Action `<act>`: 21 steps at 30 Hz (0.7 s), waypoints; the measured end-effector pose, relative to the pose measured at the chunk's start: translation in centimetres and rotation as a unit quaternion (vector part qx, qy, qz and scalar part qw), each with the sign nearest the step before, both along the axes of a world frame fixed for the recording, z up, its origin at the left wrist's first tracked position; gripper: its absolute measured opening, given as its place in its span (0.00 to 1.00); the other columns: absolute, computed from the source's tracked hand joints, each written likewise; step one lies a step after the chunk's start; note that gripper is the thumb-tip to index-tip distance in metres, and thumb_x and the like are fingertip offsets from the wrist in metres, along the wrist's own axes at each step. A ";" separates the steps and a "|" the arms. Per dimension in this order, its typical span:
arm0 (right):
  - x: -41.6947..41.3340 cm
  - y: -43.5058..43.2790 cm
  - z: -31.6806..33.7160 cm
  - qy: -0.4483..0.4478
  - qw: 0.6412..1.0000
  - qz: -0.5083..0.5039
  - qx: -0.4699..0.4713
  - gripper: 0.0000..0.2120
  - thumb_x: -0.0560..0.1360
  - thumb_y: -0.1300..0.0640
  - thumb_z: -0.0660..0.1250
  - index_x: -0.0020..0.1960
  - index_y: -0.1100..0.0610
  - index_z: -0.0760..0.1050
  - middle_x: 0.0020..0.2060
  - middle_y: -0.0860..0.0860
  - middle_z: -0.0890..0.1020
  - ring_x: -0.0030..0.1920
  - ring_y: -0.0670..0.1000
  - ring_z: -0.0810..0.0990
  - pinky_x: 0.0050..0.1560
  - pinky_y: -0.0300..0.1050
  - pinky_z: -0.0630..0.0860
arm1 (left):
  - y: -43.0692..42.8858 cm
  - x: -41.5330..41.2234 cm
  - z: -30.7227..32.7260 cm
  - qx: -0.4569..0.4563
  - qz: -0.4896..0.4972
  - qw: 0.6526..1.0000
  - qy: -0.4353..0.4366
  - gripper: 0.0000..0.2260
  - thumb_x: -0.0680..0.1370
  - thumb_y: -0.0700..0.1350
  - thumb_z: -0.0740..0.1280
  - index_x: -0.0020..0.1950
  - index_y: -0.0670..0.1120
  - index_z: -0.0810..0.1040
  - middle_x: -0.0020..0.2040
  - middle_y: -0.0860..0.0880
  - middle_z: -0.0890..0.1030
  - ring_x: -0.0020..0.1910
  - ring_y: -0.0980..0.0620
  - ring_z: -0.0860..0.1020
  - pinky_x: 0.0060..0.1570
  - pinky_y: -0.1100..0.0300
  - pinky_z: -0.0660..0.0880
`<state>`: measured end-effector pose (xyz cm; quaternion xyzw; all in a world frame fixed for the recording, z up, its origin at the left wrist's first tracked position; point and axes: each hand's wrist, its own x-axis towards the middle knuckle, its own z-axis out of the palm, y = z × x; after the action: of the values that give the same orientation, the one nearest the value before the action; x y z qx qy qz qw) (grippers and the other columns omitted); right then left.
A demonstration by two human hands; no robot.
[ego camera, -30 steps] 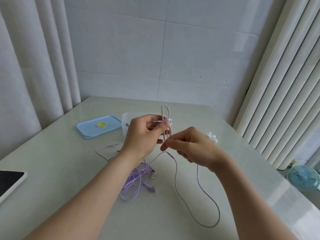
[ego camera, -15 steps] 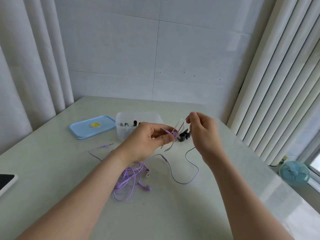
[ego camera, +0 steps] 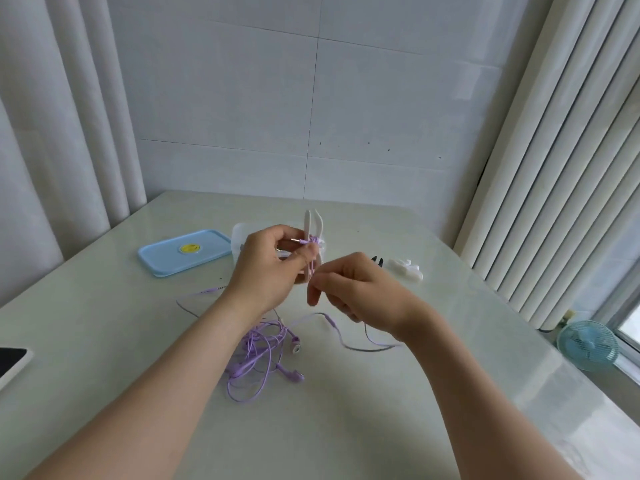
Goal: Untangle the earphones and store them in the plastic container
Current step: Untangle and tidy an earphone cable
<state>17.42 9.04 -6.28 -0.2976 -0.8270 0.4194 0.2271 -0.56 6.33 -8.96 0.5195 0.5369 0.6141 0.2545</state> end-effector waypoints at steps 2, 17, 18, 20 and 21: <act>0.0 -0.2 0.4 0.060 0.998 -0.018 0.011 0.18 0.85 0.59 0.61 0.40 0.60 0.81 0.26 0.48 0.67 0.28 0.48 0.62 0.30 0.39 0.61 | 0.1 0.1 -0.5 -0.025 -0.044 0.999 0.018 0.06 0.83 0.47 0.71 0.58 0.47 0.81 0.49 0.47 0.86 0.40 0.47 0.85 0.45 0.50 0.83; 0.6 0.9 0.5 0.157 0.970 -0.169 0.073 0.16 0.84 0.63 0.56 0.41 0.62 0.76 0.24 0.42 0.75 0.27 0.45 0.71 0.30 0.39 0.69 | -0.6 2.0 -0.1 -0.045 -0.186 0.981 0.001 0.09 0.84 0.45 0.69 0.61 0.42 0.79 0.49 0.41 0.86 0.42 0.46 0.82 0.53 0.47 0.82; 0.6 1.0 0.5 0.161 0.967 -0.183 0.076 0.15 0.84 0.62 0.57 0.41 0.61 0.76 0.25 0.43 0.74 0.28 0.47 0.69 0.31 0.43 0.68 | -0.5 2.1 -0.2 -0.044 -0.181 0.983 0.004 0.08 0.84 0.44 0.69 0.61 0.43 0.80 0.51 0.42 0.85 0.45 0.46 0.85 0.57 0.45 0.83; 0.7 1.6 0.4 0.177 0.955 -0.225 0.077 0.14 0.83 0.58 0.59 0.41 0.61 0.76 0.29 0.48 0.71 0.30 0.51 0.67 0.32 0.47 0.66 | -0.4 2.2 -0.4 -0.051 -0.186 0.981 -0.003 0.07 0.85 0.42 0.69 0.61 0.43 0.82 0.56 0.42 0.82 0.52 0.44 0.87 0.61 0.46 0.82; 0.8 1.9 0.4 0.185 0.947 -0.251 0.080 0.14 0.83 0.57 0.60 0.42 0.63 0.75 0.30 0.50 0.70 0.30 0.50 0.66 0.31 0.45 0.65 | -0.3 2.3 -0.5 -0.055 -0.193 0.980 -0.006 0.07 0.85 0.42 0.68 0.61 0.43 0.82 0.57 0.41 0.82 0.54 0.44 0.87 0.63 0.47 0.82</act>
<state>18.25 10.97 -5.89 -0.3938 -0.6997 0.3287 0.4973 1.75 5.99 -9.43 0.5945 0.4579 0.5263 0.3999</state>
